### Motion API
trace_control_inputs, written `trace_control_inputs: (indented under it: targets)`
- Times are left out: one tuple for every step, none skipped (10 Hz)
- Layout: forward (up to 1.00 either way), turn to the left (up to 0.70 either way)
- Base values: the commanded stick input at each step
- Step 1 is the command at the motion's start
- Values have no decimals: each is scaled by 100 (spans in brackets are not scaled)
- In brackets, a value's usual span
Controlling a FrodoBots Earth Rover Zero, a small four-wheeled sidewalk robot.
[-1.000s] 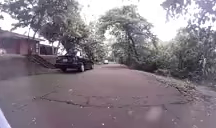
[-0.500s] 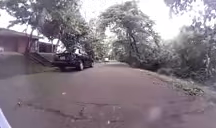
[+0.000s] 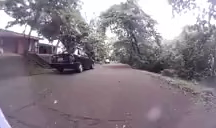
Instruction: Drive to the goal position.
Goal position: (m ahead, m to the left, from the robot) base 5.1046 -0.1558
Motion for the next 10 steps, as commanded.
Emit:
trace_control_inputs:
  targets:
    - [70,0]
    - [70,0]
    - [70,0]
    - [70,0]
    - [70,0]
    - [70,0]
    - [70,0]
    - [70,0]
    - [70,0]
    - [70,0]
